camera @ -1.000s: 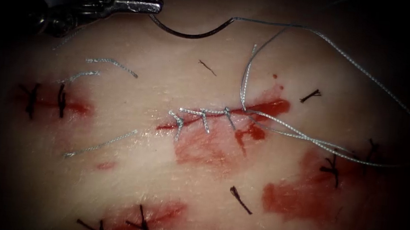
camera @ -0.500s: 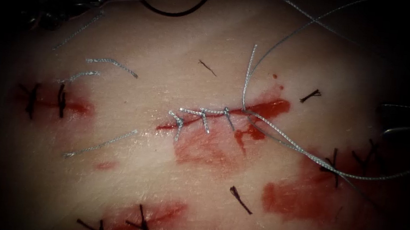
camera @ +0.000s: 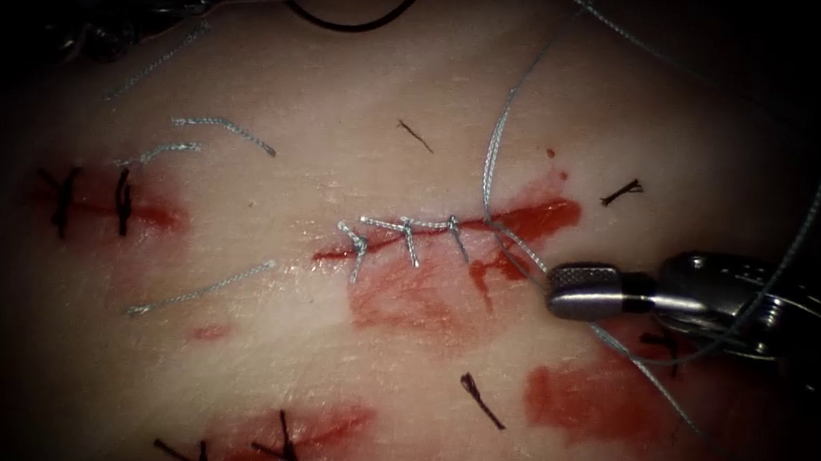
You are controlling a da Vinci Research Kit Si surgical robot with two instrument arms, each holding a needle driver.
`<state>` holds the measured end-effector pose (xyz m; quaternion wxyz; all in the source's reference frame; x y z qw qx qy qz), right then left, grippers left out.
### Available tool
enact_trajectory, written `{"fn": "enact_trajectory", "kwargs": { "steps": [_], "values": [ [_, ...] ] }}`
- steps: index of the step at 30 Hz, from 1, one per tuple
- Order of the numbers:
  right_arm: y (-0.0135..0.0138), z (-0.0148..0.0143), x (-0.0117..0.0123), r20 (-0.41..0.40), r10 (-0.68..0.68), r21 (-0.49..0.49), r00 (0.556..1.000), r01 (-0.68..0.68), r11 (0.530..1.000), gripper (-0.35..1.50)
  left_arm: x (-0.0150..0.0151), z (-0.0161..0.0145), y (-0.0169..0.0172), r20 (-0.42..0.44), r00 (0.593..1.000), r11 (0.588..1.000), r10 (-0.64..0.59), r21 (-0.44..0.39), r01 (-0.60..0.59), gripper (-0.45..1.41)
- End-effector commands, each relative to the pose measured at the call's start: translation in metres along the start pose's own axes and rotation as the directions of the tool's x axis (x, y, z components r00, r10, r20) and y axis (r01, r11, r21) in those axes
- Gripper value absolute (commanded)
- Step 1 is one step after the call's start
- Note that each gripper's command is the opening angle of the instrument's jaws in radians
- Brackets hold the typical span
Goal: Wound Closure
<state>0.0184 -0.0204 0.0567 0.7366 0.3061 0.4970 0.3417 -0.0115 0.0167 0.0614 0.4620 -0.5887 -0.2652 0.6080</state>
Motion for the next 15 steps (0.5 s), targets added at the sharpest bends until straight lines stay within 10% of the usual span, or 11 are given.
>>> {"fn": "enact_trajectory", "kwargs": {
  "steps": [1,15],
  "values": [
    [0.0002,0.0019,-0.0005,0.015,-0.004,-0.014,1.0,0.004,1.0,0.12,-0.0003,0.0005,-0.0003,0.0,1.0,1.0,0.0,0.0,0.0,-0.45],
    [0.0045,0.0055,-0.0036,0.098,-0.067,-0.151,0.993,0.081,0.985,0.37,-0.0004,0.0006,-0.0003,0.0,1.0,1.0,0.0,-0.001,0.0,-0.45]
  ]
}}
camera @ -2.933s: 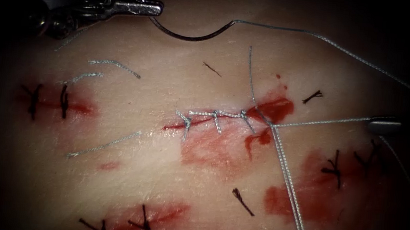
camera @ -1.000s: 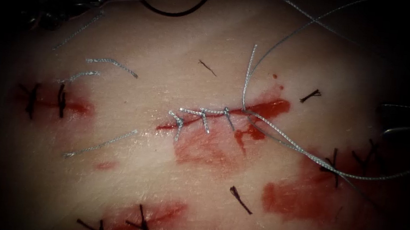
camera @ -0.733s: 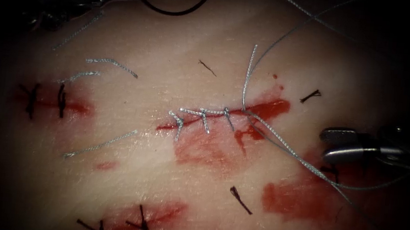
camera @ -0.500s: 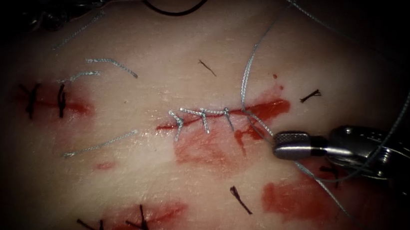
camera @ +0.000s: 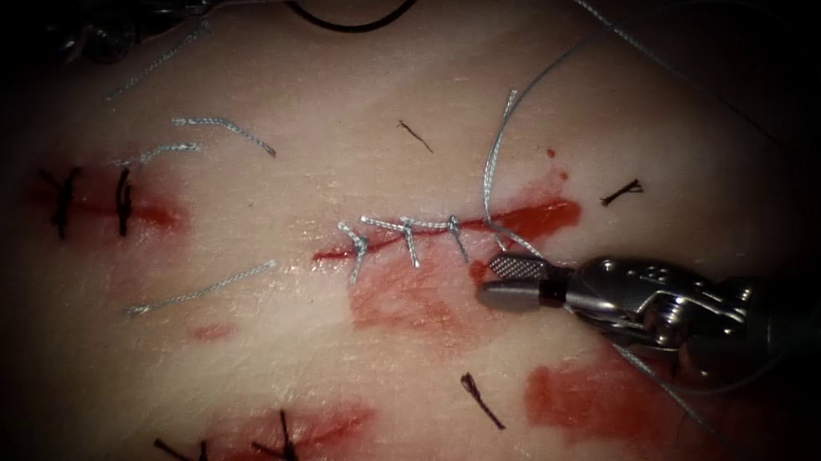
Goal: Wound Closure
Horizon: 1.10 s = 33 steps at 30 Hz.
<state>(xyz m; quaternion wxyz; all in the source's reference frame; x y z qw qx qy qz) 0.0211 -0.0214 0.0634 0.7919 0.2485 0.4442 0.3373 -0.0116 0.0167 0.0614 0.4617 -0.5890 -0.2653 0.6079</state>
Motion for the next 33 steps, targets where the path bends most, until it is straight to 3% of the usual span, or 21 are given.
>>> {"fn": "enact_trajectory", "kwargs": {
  "steps": [1,5,10,23,25,26,27,29,31,33],
  "values": [
    [0.0005,0.0007,0.0001,-0.008,-0.008,-0.012,1.0,0.008,1.0,0.4,-0.0004,0.0005,-0.0003,0.0,1.0,1.0,0.0,0.0,0.0,-0.45],
    [0.0013,0.0003,0.0003,-0.01,-0.032,-0.032,0.999,0.031,0.999,0.44,-0.0004,0.0005,-0.0003,0.0,1.0,1.0,0.0,0.001,0.0,-0.45],
    [0.0019,-0.0004,0.0002,0.022,-0.093,-0.054,0.995,0.095,0.994,0.64,-0.0004,0.0006,-0.0003,-0.001,1.0,1.0,0.0,0.002,0.0,-0.45],
    [0.0005,-0.0011,0.0015,0.005,-0.108,-0.041,0.994,0.108,0.993,0.54,-0.0004,0.0007,-0.0002,-0.002,1.0,1.0,0.0,0.004,0.0,-0.45],
    [0.0005,-0.0008,0.0013,0.002,-0.111,-0.043,0.994,0.111,0.993,0.44,-0.0005,0.0007,-0.0002,-0.003,1.0,1.0,0.0,0.005,0.0,-0.45],
    [0.0005,-0.0007,0.0012,-0.001,-0.112,-0.042,0.994,0.112,0.993,0.27,-0.0005,0.0007,-0.0002,-0.003,1.0,1.0,0.0,0.005,0.0,-0.45],
    [0.0005,-0.0007,0.0012,-0.001,-0.112,-0.042,0.994,0.112,0.993,0.27,-0.0005,0.0007,-0.0002,-0.003,1.0,1.0,0.0,0.005,0.0,-0.45],
    [0.0005,-0.0006,0.0009,-0.001,-0.114,-0.043,0.993,0.114,0.993,0.07,-0.0005,0.0007,-0.0002,-0.001,1.0,1.0,0.0,0.002,0.0,-0.45],
    [0.0006,-0.0006,0.0007,-0.001,-0.116,-0.043,0.993,0.116,0.992,-0.3,-0.0005,0.0007,-0.0001,-0.001,1.0,1.0,0.0,0.002,0.0,-0.45],
    [0.0006,-0.0007,0.0005,-0.004,-0.118,-0.044,0.993,0.117,0.992,-0.35,-0.0005,0.0007,-0.0001,-0.001,1.0,1.0,0.0,0.002,0.0,-0.45]
  ]
}}
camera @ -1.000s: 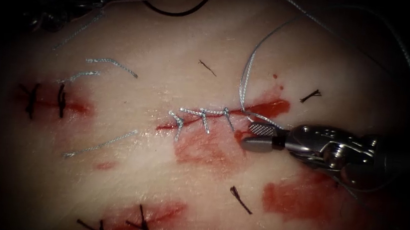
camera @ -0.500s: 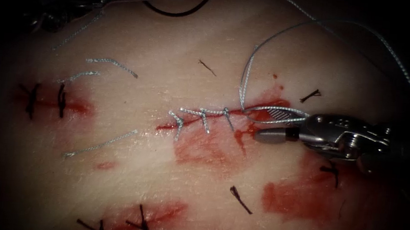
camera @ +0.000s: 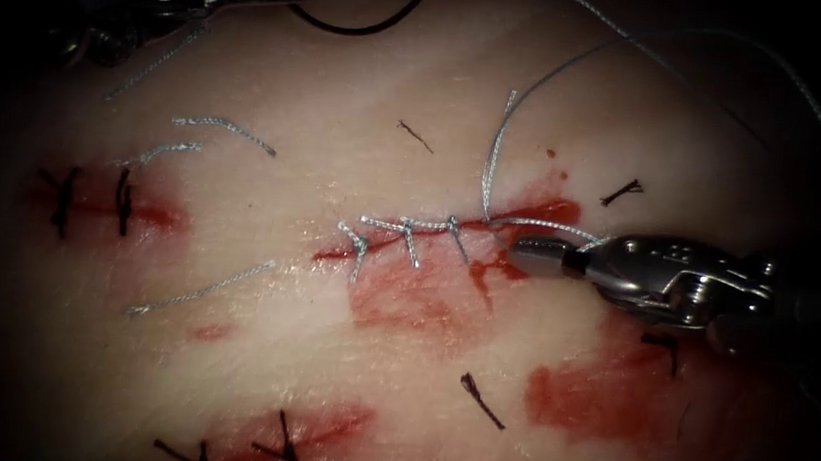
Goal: Wound Closure
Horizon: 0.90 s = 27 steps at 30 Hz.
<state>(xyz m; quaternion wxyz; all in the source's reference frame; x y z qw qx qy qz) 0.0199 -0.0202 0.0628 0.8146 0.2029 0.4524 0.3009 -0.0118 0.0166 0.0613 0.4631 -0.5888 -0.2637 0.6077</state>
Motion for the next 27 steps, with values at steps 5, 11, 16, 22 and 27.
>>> {"fn": "enact_trajectory", "kwargs": {
  "steps": [5,11,16,22,27],
  "values": [
    [-0.0002,0.0002,-0.0006,0.025,-0.011,0.008,1.0,0.011,1.0,-0.35,-0.0004,0.0006,-0.0002,0.0,1.0,1.0,0.0,0.0,0.0,-0.45],
    [-0.0002,0.0,-0.0007,0.028,-0.013,0.018,1.0,0.012,1.0,-0.35,-0.0004,0.0007,-0.0002,0.0,1.0,1.0,0.0,0.001,0.0,-0.45],
    [-0.0006,-0.0013,-0.0015,0.059,0.009,0.055,0.998,-0.012,0.998,-0.35,-0.0004,0.0007,-0.0002,-0.001,1.0,1.0,0.0,0.001,0.0,-0.45],
    [-0.0027,-0.0048,-0.0039,0.183,0.043,0.145,0.982,-0.07,0.987,-0.35,-0.0004,0.0007,-0.0002,-0.001,1.0,1.0,0.0,0.001,0.0,-0.45],
    [-0.0048,-0.008,-0.0049,0.252,0.075,0.222,0.965,-0.133,0.966,-0.35,-0.0004,0.0007,-0.0002,-0.001,1.0,1.0,0.0,0.002,0.0,-0.45]
  ]
}}
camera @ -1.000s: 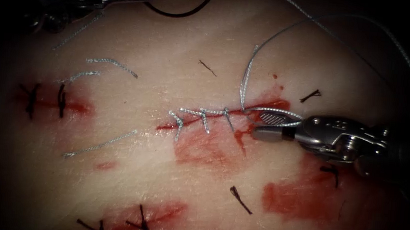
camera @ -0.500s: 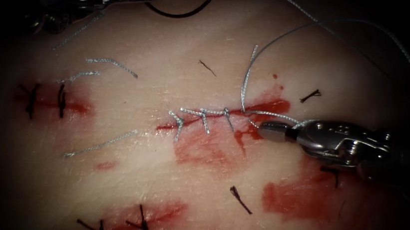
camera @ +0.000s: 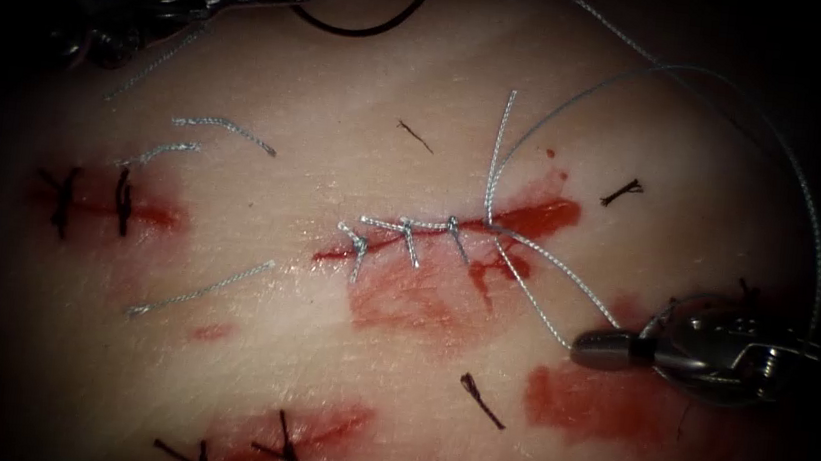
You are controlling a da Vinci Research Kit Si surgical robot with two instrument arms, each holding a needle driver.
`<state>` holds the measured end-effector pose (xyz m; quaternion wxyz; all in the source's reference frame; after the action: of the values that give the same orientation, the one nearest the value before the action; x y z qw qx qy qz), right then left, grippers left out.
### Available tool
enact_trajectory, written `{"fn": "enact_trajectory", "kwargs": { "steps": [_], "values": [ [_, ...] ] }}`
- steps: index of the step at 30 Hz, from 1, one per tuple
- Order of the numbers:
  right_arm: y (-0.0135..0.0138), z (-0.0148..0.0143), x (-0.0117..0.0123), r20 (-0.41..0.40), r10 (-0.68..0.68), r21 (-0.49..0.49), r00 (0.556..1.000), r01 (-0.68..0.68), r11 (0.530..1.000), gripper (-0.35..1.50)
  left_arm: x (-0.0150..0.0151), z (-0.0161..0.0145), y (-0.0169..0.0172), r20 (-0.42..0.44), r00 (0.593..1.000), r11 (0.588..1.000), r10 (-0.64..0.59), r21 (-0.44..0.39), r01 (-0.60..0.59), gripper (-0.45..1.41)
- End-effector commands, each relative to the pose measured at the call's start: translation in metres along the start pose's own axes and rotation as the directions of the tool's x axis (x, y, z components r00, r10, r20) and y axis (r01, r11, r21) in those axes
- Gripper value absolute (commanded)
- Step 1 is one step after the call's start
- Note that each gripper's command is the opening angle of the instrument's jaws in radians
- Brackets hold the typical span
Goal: Wound Closure
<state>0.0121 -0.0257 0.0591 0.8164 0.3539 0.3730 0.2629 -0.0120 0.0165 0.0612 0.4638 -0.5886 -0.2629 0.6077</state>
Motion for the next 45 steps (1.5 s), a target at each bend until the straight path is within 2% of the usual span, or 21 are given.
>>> {"fn": "enact_trajectory", "kwargs": {
  "steps": [1,4,6,8,10,11,17,25,27,29,31,35,37,39,41,42,45],
  "values": [
    [-0.0012,0.0001,-0.0005,0.017,0.0,0.013,1.0,0.0,1.0,-0.35,-0.0004,0.0006,-0.0003,0.0,1.0,1.0,0.0,0.0,0.0,-0.45],
    [-0.0015,-0.0001,-0.0004,0.03,0.008,0.017,1.0,-0.008,1.0,-0.35,-0.0004,0.0006,-0.0003,0.0,1.0,1.0,0.0,0.0,0.0,-0.45],
    [-0.0013,0.0,0.0002,0.033,0.011,0.017,0.999,-0.012,1.0,0.16,-0.0004,0.0006,-0.0003,-0.001,1.0,1.0,0.0,0.0,0.0,-0.45],
    [-0.001,-0.0002,0.0007,-0.005,-0.007,0.048,1.0,0.007,0.999,0.78,-0.0004,0.0006,-0.0003,0.001,1.0,1.0,0.0,-0.002,0.0,-0.45],
    [-0.0009,-0.0006,0.0009,-0.047,-0.029,0.038,0.998,0.031,0.999,0.98,-0.0004,0.0006,-0.0003,0.0,1.0,1.0,0.0,-0.001,0.0,-0.45],
    [-0.0009,-0.0009,0.0011,-0.062,-0.038,0.013,0.997,0.038,0.999,1.03,-0.0004,0.0006,-0.0002,0.0,1.0,1.0,0.0,-0.001,0.0,-0.45],
    [-0.0008,-0.0028,0.0016,-0.063,-0.126,0.016,0.99,0.127,0.992,1.25,-0.0004,0.0007,-0.0002,0.0,1.0,1.0,0.0,0.0,0.0,-0.45],
    [-0.0005,-0.0052,0.0018,-0.074,-0.153,0.015,0.985,0.154,0.988,1.25,-0.0004,0.0007,-0.0001,0.001,1.0,1.0,0.0,-0.003,0.0,-0.45],
    [-0.0005,-0.0058,0.0013,-0.075,-0.139,0.022,0.987,0.141,0.99,1.2,-0.0004,0.0007,-0.0001,0.001,1.0,1.0,0.0,-0.002,0.0,-0.45],
    [-0.0005,-0.0062,0.0007,-0.073,-0.056,0.033,0.996,0.058,0.998,1.1,-0.0004,0.0007,-0.0001,0.001,1.0,1.0,-0.001,-0.003,0.001,-0.45],
    [-0.0008,-0.0066,0.0,-0.058,0.012,0.037,0.998,-0.01,0.999,1.03,-0.0004,0.0007,-0.0001,0.001,1.0,1.0,-0.001,-0.003,0.001,-0.45],
    [-0.0019,-0.0064,-0.0004,0.005,0.004,0.045,1.0,-0.004,0.999,1.05,-0.0004,0.0007,-0.0001,0.002,1.0,1.0,-0.001,-0.005,0.001,-0.45],
    [-0.0025,-0.0058,0.0005,0.002,0.016,0.068,1.0,-0.016,0.998,1.03,-0.0004,0.0007,-0.0001,0.002,1.0,1.0,-0.001,-0.005,0.001,-0.45],
    [-0.0028,-0.0054,0.0017,-0.042,0.009,0.09,0.999,-0.005,0.996,1.06,-0.0004,0.0007,-0.0001,0.002,1.0,1.0,-0.001,-0.005,0.001,-0.45],
    [-0.0033,-0.0049,0.0044,-0.113,-0.028,0.114,0.993,0.041,0.993,0.84,-0.0004,0.0007,-0.0001,0.002,1.0,1.0,-0.001,-0.005,0.001,-0.45],
    [-0.0033,-0.0049,0.0044,-0.113,-0.028,0.114,0.993,0.041,0.993,0.84,-0.0004,0.0007,-0.0001,0.002,1.0,1.0,-0.001,-0.005,0.001,-0.45],
    [-0.0038,-0.0045,0.0071,-0.182,-0.017,0.136,0.983,0.043,0.99,0.86,-0.0004,0.0007,-0.0001,0.004,1.0,1.0,-0.001,-0.008,0.001,-0.45]
  ]
}}
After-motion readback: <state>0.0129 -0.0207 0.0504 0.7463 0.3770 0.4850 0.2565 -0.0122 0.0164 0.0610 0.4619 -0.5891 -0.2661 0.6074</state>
